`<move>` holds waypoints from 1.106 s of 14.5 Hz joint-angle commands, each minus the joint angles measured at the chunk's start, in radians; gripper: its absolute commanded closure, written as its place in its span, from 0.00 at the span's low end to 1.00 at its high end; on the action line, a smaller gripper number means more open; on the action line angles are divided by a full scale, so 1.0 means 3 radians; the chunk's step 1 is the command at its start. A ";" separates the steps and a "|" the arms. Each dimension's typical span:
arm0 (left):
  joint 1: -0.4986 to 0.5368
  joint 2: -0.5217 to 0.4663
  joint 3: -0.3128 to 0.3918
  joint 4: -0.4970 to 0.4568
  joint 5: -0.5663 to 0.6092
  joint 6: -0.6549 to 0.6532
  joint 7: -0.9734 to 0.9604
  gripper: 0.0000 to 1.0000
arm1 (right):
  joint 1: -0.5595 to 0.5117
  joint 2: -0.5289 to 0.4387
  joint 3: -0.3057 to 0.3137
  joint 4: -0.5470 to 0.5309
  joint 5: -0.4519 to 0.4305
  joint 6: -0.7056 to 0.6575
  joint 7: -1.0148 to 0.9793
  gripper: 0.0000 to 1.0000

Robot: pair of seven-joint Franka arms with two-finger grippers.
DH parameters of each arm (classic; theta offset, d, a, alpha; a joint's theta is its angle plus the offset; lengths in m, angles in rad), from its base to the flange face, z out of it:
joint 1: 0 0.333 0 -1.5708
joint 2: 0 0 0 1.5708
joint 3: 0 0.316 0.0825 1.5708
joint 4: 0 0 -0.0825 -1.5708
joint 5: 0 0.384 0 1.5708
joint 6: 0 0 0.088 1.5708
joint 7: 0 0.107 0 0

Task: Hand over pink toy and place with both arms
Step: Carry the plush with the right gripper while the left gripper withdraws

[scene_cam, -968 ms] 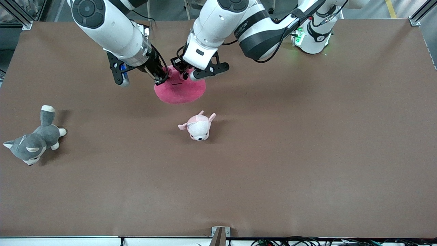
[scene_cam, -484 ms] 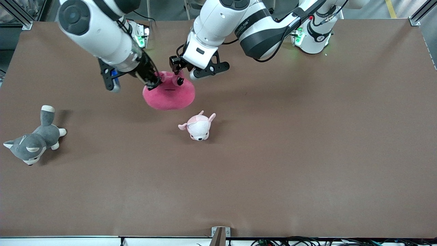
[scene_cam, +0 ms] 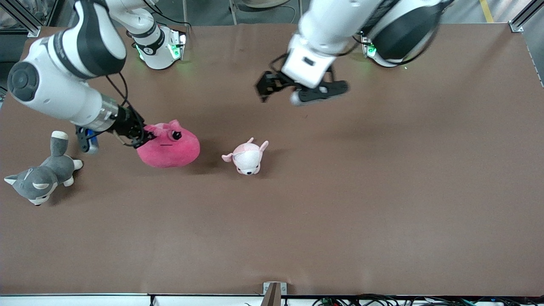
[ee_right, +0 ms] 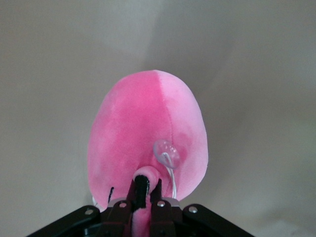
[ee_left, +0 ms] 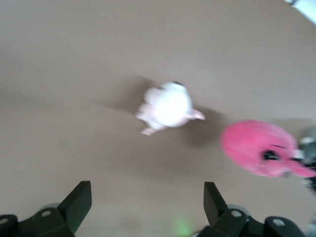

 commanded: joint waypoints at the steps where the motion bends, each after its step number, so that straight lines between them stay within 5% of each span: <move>1: 0.0455 -0.0268 -0.0012 -0.0116 0.0009 -0.0430 0.0681 0.00 | -0.0329 0.0196 0.0058 -0.0082 0.0055 0.0175 -0.0502 0.98; 6: 0.1227 -0.0550 -0.0012 -0.0198 0.0004 -0.0809 0.1669 0.00 | -0.0692 0.0544 0.0063 -0.0087 0.0055 0.0292 -0.1219 0.90; 7: 0.1365 -0.0611 -0.0012 -0.0264 0.0004 -0.0815 0.1832 0.00 | -0.0713 0.0580 0.0063 -0.0092 0.0055 0.0343 -0.1229 0.81; 9: 0.1621 -0.0734 -0.0012 -0.0382 0.0004 -0.0815 0.2139 0.00 | -0.0728 0.0626 0.0063 -0.0072 0.0055 0.0359 -0.1331 0.33; 10: 0.1749 -0.0785 -0.0012 -0.0438 0.0004 -0.0815 0.2303 0.00 | -0.0728 0.0632 0.0063 -0.0051 0.0050 0.0369 -0.1398 0.00; 16: 0.2353 -0.1087 -0.0002 -0.0776 -0.0031 -0.0815 0.3229 0.00 | -0.0881 0.0606 0.0053 0.0357 -0.0067 0.0160 -0.3584 0.00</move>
